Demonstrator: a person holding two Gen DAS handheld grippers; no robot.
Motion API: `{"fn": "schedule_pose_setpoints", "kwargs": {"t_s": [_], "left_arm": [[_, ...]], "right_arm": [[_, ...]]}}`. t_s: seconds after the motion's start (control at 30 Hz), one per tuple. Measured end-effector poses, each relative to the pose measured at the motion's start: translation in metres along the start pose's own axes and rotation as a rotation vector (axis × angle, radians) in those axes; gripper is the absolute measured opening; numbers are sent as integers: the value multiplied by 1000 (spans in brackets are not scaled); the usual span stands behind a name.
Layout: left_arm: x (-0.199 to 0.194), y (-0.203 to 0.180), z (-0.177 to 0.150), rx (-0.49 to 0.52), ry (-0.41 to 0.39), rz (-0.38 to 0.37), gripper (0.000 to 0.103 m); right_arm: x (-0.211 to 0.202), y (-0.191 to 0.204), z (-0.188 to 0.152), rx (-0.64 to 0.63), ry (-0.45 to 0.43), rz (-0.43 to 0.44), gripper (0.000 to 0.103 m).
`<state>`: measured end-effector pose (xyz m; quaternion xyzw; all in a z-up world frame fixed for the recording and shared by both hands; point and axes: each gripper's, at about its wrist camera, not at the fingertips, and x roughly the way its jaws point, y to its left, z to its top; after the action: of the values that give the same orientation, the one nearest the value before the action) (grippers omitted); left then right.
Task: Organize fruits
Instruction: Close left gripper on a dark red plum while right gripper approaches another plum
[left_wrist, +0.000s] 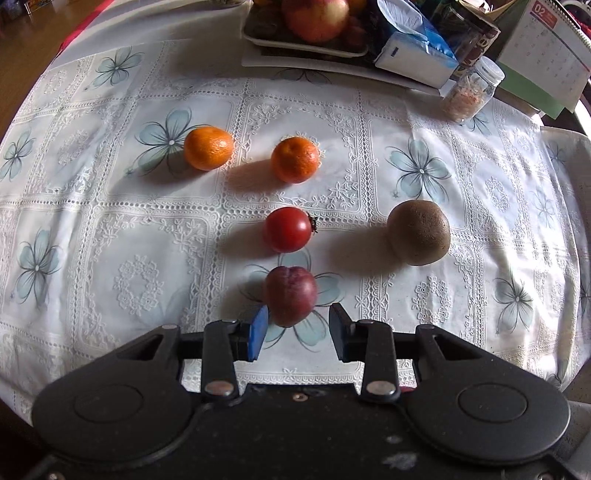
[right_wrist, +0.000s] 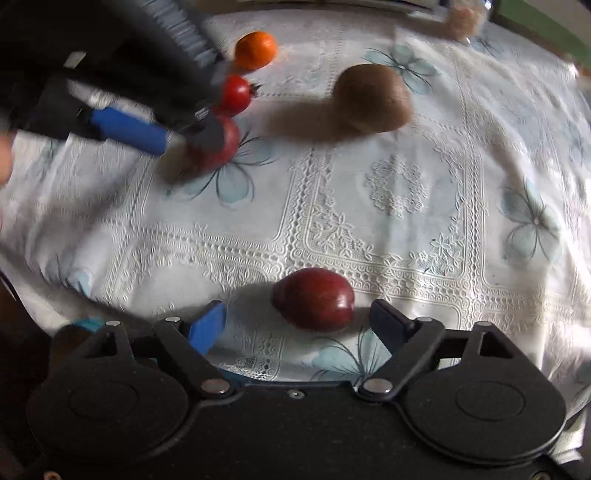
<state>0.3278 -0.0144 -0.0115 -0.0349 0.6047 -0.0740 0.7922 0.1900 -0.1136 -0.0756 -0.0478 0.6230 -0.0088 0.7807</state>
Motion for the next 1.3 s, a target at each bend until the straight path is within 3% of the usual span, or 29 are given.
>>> {"fn": "schedule_pose_setpoints", "kwargs": {"t_s": [0.1,0.4,0.47,0.67,0.8,0.9,0.97,1.1,1.3], "left_arm": [[8,-3,1,7,14,5,37],[28,-8,5,25,15,132,47],[38,-4,5,5,60,112,46],[41,-6,6,-9,55,87,51],[42,-14,-1,25,27,95,66],[50,-33,-5,157,40,118,81],[49,-36,-6,175,35,119,77],[48,-24,2,100,49,73,70],[42,-14,3,10,25,53,67]], "right_arm": [[0,-2,-5,32,-19,-9,90],[2,0,-5,18,-34,0,98],[2,1,-6,20,-37,2,99],[0,1,-10,32,-56,-5,100],[-2,2,-13,37,-67,-5,101],[-2,3,-13,37,-67,-5,101],[-3,4,-13,37,-67,-5,102],[-3,4,-13,38,-69,-5,102],[-3,4,-15,45,-83,-4,102]]}}
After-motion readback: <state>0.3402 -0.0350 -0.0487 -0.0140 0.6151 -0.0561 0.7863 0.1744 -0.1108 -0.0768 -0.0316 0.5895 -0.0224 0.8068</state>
